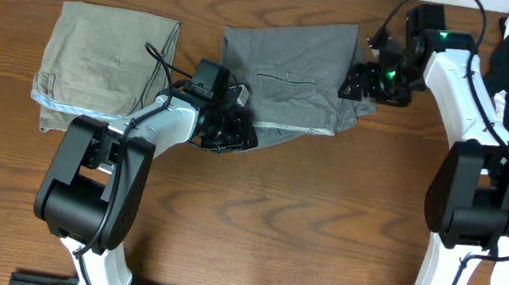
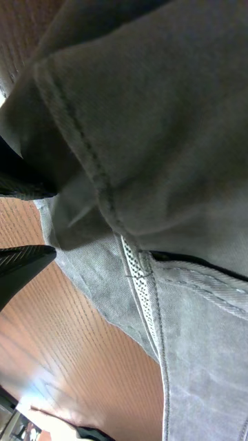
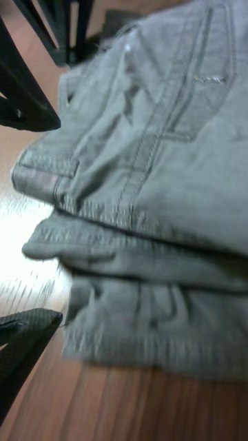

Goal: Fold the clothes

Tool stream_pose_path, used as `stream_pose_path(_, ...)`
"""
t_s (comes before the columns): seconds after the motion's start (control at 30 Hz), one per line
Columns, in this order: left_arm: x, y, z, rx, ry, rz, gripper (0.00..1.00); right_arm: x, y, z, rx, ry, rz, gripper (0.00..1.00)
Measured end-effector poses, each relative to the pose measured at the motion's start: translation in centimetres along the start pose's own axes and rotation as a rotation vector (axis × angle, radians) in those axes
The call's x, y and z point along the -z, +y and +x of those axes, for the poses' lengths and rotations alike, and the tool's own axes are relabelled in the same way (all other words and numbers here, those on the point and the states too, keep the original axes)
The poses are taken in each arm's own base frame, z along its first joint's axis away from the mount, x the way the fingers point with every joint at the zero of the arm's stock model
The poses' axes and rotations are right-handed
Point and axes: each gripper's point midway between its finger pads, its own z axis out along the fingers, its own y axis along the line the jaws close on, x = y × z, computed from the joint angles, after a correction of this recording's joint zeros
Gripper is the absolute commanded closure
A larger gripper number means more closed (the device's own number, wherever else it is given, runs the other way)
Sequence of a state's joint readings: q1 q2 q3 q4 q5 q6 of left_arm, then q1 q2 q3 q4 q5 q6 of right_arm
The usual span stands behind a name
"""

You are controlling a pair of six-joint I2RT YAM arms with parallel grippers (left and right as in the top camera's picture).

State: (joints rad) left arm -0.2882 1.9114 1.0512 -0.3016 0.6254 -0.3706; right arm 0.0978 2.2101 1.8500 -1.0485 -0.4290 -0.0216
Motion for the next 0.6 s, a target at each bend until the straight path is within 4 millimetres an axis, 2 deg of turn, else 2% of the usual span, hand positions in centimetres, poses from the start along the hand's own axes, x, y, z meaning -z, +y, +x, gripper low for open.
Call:
stream_pose_path(0.07, 0.0, 0.0, 0.0, 0.001, -0.002, 0.0, 0.79, -0.1, 0.3, 0.1, 0.005, 0.004, -0.015, 0.2)
stream_pose_path(0.17, 0.0, -0.3, -0.4, -0.008, -0.015, 0.012, 0.81, -0.1, 0.5, 0.1, 0.009, 0.004, -0.029, 0.2)
stream_pose_path(0.4, 0.2, -3.2, -1.6, -0.056, -0.05, 0.161, 0.81, -0.1, 1.0, 0.0, 0.015, 0.0, -0.053, 0.2)
stream_pose_path(0.6, 0.1, -3.5, -1.3, -0.038, -0.036, 0.173, 0.89, -0.4, 1.9, -0.4, 0.041, -0.012, -0.064, 0.22)
